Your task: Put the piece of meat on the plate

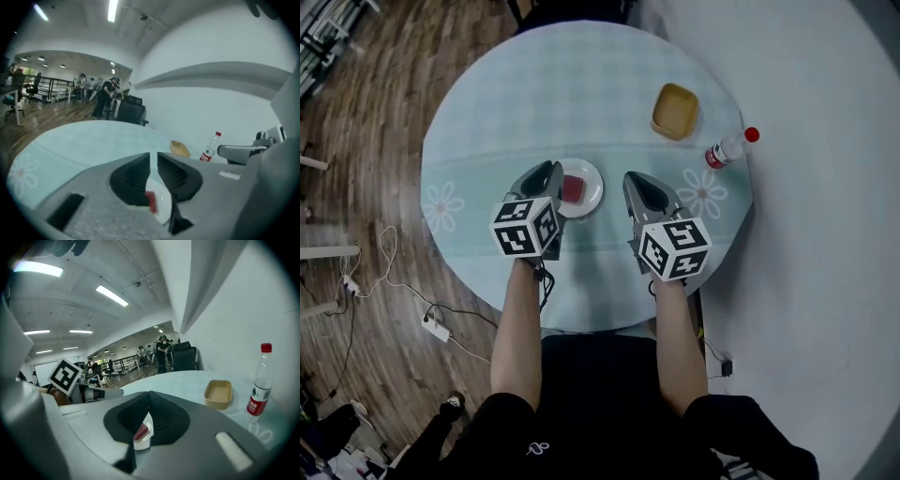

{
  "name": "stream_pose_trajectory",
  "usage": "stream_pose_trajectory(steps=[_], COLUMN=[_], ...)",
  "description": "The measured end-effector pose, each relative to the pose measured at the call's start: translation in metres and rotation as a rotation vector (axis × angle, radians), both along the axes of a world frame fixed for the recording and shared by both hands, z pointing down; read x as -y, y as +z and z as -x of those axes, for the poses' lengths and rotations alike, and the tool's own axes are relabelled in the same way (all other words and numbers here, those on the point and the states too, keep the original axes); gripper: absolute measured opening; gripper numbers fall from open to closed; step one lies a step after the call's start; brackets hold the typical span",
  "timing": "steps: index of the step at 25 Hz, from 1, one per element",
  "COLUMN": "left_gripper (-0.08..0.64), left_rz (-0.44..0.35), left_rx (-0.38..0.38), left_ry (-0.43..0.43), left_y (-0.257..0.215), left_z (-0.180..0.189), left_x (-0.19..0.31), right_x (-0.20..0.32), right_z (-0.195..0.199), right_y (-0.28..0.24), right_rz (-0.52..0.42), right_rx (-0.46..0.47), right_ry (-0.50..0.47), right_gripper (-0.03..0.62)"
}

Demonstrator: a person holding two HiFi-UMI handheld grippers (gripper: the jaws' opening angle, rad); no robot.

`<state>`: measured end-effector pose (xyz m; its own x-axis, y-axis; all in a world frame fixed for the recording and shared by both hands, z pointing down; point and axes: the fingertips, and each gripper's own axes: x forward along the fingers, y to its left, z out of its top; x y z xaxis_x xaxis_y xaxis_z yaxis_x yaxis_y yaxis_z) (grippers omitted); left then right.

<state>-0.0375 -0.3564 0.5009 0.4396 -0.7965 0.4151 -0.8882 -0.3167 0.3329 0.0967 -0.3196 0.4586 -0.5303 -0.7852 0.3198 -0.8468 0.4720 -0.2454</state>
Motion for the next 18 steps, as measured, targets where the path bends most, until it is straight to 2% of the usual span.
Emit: stream_pose_trajectory(steps=[2,5,7,12,14,18], left_gripper=[-0.008,-0.007,-0.006,-0.006,-0.006,-0.006], left_rz=[-0.083,-0.189,-0.238,-0.369,-0.409,-0.44], left_rx=[0.006,0.011,0.029,0.21,0.245,0.244], left_ry=[-0.039,-0.074,-0.127,-0.212,-0.231,-0.277], left_y=[-0.035,-0.081,-0.104,-0.148,-0.161,-0.176], left_z=[0.001,0.002,0.008,0.023,0.027,0.035], left_x=[-0.004,-0.017,-0.026,-0.048,-0.053,-0.056], right_x=[0.003,0.005,0.009,0.016,0.014,0.007], right_z=[0.004,0.009,0.009,0.003,0.001,0.005], right_y=[-0.015,-0.04,-0.061,-0.117,-0.131,-0.142], right_rz=[-0.039,-0.105,-0.164,-0.299,-0.324,-0.351], right_rx=[0.0,0.002,0.003,0.013,0.0,0.005], right_ry=[-0.023,-0.051,-0.053,0.0,0.016,-0.01], right_gripper=[0.011,0.011,0.011,0.011,0.011,0.011])
